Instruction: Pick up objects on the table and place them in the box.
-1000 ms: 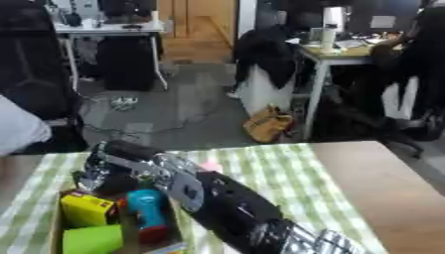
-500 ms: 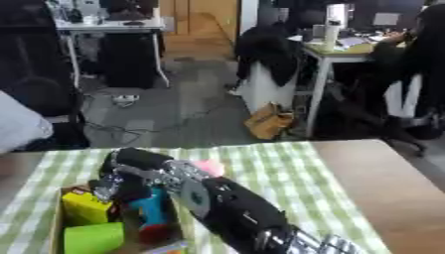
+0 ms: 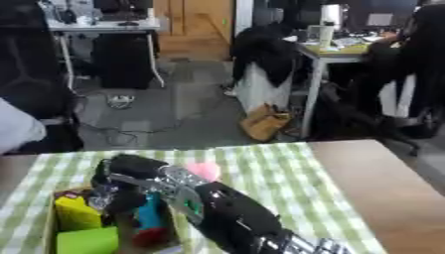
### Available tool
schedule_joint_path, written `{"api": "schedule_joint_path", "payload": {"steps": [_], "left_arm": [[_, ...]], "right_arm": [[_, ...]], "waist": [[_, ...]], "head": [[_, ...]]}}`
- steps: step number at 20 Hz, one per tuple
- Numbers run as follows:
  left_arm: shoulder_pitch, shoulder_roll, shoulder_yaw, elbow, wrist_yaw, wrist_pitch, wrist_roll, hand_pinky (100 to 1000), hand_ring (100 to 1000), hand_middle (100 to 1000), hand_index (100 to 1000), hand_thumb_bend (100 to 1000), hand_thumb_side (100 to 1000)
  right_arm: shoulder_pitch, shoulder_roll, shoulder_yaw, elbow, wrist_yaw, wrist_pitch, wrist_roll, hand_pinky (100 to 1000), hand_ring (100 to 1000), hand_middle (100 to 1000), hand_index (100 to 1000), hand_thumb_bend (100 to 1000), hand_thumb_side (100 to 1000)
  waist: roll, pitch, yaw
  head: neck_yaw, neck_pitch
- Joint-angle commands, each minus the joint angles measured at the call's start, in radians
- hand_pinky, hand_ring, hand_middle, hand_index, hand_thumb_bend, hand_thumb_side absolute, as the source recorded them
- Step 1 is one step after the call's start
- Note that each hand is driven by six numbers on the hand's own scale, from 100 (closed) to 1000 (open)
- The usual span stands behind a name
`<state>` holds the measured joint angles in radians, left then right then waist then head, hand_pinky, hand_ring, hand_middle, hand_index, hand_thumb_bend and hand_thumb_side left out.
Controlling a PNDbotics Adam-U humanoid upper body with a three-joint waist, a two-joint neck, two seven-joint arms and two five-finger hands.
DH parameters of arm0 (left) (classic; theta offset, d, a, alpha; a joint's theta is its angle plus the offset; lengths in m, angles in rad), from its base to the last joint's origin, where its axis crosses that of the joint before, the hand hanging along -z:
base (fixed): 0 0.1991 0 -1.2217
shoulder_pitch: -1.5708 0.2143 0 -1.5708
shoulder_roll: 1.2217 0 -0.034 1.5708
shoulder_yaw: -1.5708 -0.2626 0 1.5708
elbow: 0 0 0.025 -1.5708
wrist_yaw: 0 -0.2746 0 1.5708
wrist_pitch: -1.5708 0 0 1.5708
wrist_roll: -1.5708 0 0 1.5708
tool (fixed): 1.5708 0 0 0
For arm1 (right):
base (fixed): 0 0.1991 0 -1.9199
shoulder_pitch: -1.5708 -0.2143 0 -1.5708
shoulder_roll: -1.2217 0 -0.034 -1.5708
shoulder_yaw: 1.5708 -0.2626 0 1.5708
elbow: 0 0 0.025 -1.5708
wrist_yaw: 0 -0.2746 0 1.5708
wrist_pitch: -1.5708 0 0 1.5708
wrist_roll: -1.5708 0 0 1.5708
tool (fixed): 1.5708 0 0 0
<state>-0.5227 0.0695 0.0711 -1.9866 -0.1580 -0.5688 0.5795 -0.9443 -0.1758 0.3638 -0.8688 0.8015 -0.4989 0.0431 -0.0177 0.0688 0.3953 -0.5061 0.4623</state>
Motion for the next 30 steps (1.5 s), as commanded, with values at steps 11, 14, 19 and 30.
{"api": "schedule_joint_path", "payload": {"steps": [11, 14, 19, 30], "left_arm": [[-0.046, -0.024, -0.010, -0.013, 0.019, -0.031, 0.005, 832, 872, 825, 856, 268, 1000], [-0.046, -0.027, -0.011, -0.013, 0.022, -0.032, 0.002, 832, 872, 824, 856, 268, 1000], [-0.047, -0.029, -0.011, -0.013, 0.022, -0.035, 0.000, 832, 872, 824, 856, 271, 1000], [-0.046, -0.030, -0.011, -0.013, 0.019, -0.037, -0.001, 832, 872, 824, 856, 272, 1000]], "right_arm": [[-0.012, -0.037, -0.031, 0.029, 0.201, -0.184, -0.225, 100, 167, 331, 504, 100, 842], [-0.011, -0.037, -0.037, 0.042, 0.237, -0.197, -0.254, 279, 270, 419, 526, 100, 851], [-0.014, -0.035, -0.044, 0.055, 0.280, -0.202, -0.285, 609, 453, 528, 633, 100, 873], [-0.018, -0.036, -0.049, 0.067, 0.324, -0.201, -0.264, 758, 626, 633, 732, 225, 896]], "waist": [[-0.009, 0.026, 0.017], [-0.008, 0.026, 0.016], [-0.005, 0.024, 0.015], [-0.002, 0.024, 0.009]], "head": [[-0.066, -0.031], [-0.070, -0.028], [-0.057, -0.021], [-0.050, -0.029]]}}
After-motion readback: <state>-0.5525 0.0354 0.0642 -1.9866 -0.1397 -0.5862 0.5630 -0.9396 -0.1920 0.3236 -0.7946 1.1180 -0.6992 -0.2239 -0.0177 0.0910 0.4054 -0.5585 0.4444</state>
